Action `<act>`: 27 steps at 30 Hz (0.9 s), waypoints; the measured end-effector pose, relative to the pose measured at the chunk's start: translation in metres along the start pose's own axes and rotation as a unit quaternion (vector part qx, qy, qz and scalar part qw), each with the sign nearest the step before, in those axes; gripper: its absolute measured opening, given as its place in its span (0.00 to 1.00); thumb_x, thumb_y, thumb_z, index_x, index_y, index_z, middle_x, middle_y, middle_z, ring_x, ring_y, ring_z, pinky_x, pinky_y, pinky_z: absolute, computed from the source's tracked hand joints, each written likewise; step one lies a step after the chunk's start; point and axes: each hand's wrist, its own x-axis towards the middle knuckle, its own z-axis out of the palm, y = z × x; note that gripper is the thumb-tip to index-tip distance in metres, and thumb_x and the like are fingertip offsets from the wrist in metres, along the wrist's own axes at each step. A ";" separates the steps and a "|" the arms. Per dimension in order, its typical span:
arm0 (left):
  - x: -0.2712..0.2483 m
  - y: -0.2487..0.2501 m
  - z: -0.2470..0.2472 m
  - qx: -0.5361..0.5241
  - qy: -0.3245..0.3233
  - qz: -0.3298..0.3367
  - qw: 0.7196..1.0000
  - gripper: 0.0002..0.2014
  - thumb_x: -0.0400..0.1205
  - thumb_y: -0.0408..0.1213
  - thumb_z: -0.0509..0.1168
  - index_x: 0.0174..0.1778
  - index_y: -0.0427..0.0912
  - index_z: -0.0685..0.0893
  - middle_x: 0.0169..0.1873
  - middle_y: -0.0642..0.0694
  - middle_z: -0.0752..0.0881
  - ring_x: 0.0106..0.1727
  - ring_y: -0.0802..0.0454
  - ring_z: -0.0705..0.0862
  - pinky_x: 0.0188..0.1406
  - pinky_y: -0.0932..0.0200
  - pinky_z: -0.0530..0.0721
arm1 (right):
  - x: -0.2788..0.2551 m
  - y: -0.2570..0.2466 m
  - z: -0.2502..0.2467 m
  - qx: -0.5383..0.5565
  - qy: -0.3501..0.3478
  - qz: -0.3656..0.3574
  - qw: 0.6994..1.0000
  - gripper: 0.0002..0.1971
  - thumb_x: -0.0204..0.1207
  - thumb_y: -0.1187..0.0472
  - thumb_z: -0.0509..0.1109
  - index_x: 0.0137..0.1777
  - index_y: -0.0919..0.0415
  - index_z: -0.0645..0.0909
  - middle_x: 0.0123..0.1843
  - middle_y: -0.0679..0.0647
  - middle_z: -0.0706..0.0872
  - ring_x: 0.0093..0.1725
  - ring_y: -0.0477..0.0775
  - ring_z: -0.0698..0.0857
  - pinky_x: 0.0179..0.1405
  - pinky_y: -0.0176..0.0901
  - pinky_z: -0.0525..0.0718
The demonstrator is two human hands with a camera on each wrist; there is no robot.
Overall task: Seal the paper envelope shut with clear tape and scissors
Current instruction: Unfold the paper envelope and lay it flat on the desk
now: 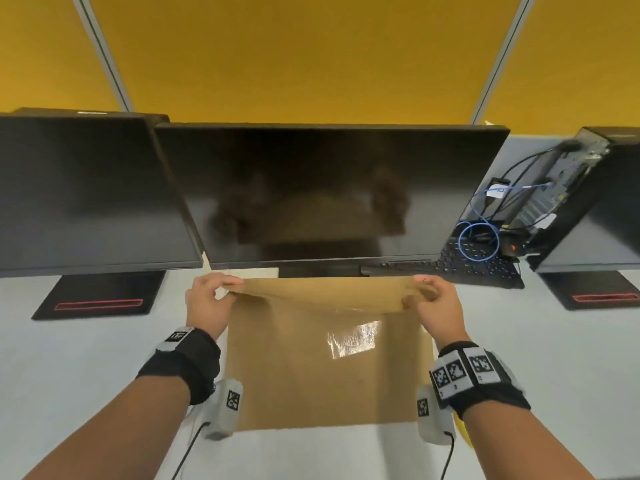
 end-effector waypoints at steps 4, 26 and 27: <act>-0.012 -0.007 0.015 0.024 -0.027 -0.059 0.998 0.12 0.80 0.27 0.63 0.48 0.44 0.90 0.61 0.38 0.81 0.61 0.39 0.80 0.68 0.46 0.78 | -0.006 0.025 0.007 -0.028 -0.033 0.020 0.999 0.19 0.69 0.72 0.72 0.58 0.53 0.80 0.61 0.54 0.72 0.59 0.58 0.79 0.59 0.43 0.77; -0.093 -0.051 0.078 0.409 -0.285 -0.039 0.866 0.27 0.88 0.48 0.47 0.84 0.61 0.47 0.85 0.43 0.41 0.85 0.42 0.39 0.84 0.41 0.45 | -0.030 0.089 0.055 -0.489 -0.154 -0.032 0.858 0.18 0.79 0.63 0.58 0.62 0.42 0.78 0.86 0.51 0.50 0.82 0.72 0.38 0.76 0.76 0.39; -0.095 -0.052 0.081 0.413 -0.296 -0.034 0.861 0.27 0.88 0.50 0.44 0.83 0.61 0.44 0.85 0.44 0.40 0.85 0.41 0.39 0.84 0.41 0.44 | -0.033 0.087 0.058 -0.498 -0.161 -0.059 0.850 0.20 0.79 0.63 0.58 0.65 0.40 0.76 0.86 0.53 0.44 0.82 0.71 0.36 0.75 0.77 0.38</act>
